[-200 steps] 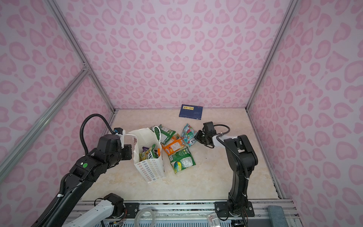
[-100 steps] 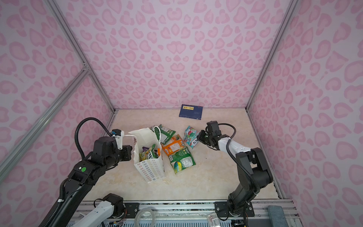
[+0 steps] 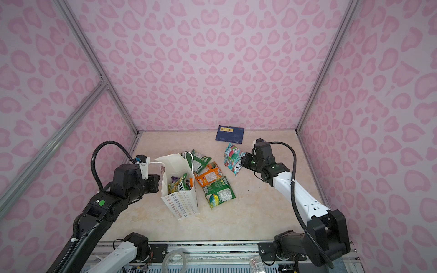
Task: Place the snacks into the paper bag
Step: 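Lift the teal packet with the right gripper and carry it over the bag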
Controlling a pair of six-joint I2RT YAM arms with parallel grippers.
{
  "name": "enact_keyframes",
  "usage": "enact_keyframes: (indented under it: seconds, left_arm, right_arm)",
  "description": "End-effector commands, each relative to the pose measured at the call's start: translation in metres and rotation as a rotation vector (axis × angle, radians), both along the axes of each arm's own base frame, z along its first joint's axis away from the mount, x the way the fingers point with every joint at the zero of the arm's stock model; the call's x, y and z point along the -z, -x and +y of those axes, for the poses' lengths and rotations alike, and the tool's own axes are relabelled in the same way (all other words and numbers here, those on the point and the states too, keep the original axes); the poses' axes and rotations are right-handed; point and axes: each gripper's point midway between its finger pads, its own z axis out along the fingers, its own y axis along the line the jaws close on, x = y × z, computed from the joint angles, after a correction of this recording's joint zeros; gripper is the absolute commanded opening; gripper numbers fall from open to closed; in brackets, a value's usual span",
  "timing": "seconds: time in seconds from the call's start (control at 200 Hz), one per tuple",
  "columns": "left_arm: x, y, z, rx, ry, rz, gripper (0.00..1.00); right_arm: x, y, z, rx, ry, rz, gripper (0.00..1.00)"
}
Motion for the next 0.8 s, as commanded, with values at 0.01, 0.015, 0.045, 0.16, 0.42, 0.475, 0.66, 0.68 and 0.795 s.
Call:
enact_keyframes:
  seconds: [0.01, 0.015, 0.045, 0.16, 0.42, 0.475, 0.66, 0.68, 0.795]
  left_arm:
    - [0.000, -0.002, 0.000, 0.003, -0.005, -0.003, 0.03]
    - [0.000, -0.002, 0.000, 0.003, -0.006, -0.003, 0.03]
    - [0.001, -0.002, 0.000, 0.003, -0.007, -0.002, 0.03]
    - [0.000, -0.002, 0.002, -0.008, -0.011, -0.006, 0.03]
    - [0.002, -0.003, 0.002, -0.009, -0.012, 0.000, 0.03]
    - [0.001, -0.002, 0.001, -0.004, -0.009, -0.003, 0.03]
    - [0.000, -0.002, 0.002, -0.010, -0.008, -0.011, 0.03]
    - [0.001, -0.002, 0.003, -0.010, -0.011, -0.009, 0.03]
    - [0.000, -0.002, 0.002, -0.006, -0.007, -0.009, 0.03]
  right_arm:
    - [-0.022, 0.009, 0.002, -0.014, 0.055, -0.054, 0.00]
    - [-0.025, 0.009, 0.003, -0.016, 0.056, -0.059, 0.00]
    - [-0.033, 0.012, 0.004, -0.022, 0.069, -0.078, 0.00]
    - [-0.069, 0.024, 0.012, -0.044, 0.114, -0.156, 0.00]
    - [-0.141, 0.049, 0.045, -0.117, 0.160, -0.315, 0.00]
    - [-0.155, 0.053, 0.052, -0.132, 0.169, -0.348, 0.00]
    - [-0.206, 0.065, 0.077, -0.175, 0.147, -0.471, 0.00]
    - [-0.210, 0.066, 0.080, -0.182, 0.147, -0.479, 0.00]
    - [-0.232, 0.076, 0.102, -0.239, 0.136, -0.524, 0.00]
